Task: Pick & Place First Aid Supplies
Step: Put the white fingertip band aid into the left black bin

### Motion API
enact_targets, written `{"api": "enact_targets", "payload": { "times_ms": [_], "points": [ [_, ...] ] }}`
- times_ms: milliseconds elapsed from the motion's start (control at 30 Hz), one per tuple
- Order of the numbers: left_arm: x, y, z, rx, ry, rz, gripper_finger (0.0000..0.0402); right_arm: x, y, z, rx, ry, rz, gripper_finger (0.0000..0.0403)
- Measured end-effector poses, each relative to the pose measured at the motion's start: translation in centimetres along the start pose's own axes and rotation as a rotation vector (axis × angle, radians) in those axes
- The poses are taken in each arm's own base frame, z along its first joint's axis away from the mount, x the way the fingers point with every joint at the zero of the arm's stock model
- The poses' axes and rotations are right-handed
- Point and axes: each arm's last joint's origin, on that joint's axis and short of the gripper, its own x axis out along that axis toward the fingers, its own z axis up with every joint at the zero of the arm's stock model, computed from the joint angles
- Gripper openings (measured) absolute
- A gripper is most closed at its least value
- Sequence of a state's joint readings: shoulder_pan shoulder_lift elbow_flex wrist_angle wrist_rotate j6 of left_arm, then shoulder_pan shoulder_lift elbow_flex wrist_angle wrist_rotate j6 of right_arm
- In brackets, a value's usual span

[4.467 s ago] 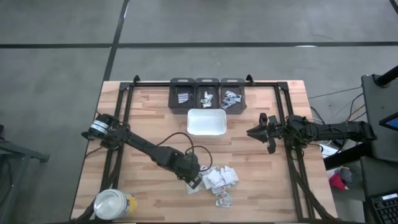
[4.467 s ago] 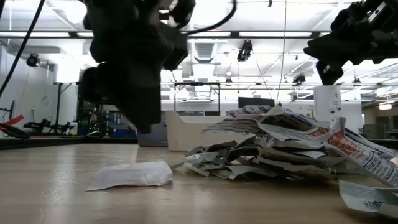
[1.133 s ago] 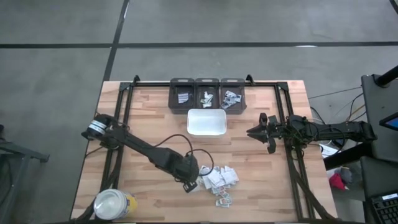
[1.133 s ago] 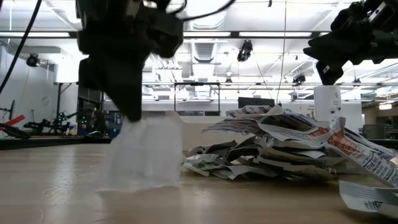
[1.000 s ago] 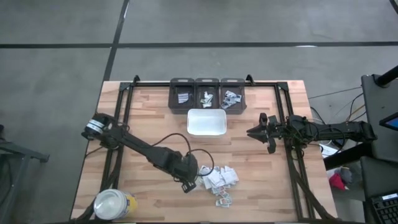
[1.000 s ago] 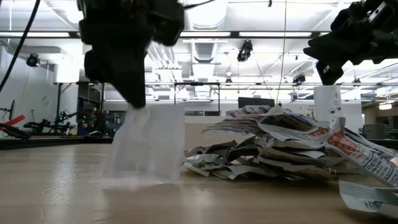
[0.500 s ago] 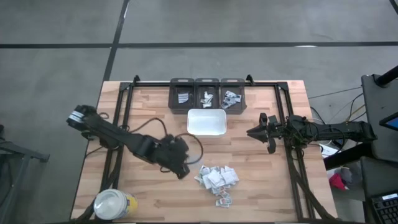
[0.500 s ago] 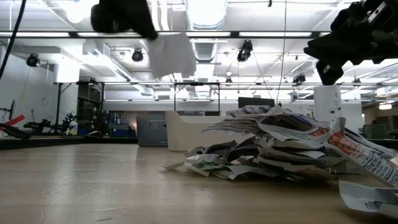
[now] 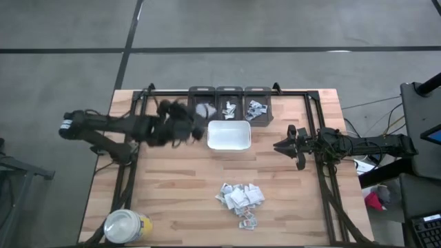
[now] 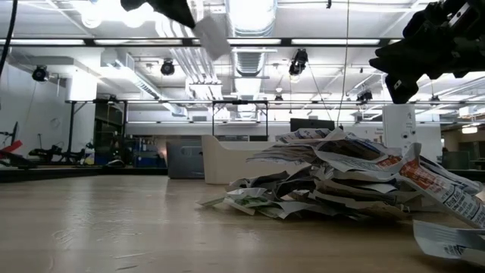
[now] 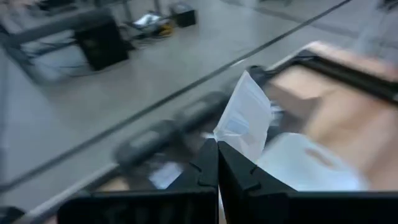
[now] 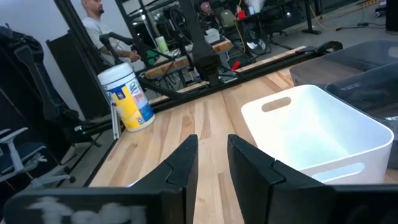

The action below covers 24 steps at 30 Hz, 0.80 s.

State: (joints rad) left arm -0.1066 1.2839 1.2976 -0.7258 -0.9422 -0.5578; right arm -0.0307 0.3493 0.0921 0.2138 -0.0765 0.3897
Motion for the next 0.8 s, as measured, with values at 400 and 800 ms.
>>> {"api": "enact_targets", "payload": {
  "times_ms": [400,800],
  "points": [
    [10.1,8.5,2.2,0.129,0.223,0.041,0.0000,0.0,0.0,0.0,0.000,0.000,0.000,0.0068],
    [17.5,12.9,0.4,0.083,0.399,-0.191,0.0000,0.0,0.0,0.0,0.000,0.000,0.000,0.0084]
  ]
}}
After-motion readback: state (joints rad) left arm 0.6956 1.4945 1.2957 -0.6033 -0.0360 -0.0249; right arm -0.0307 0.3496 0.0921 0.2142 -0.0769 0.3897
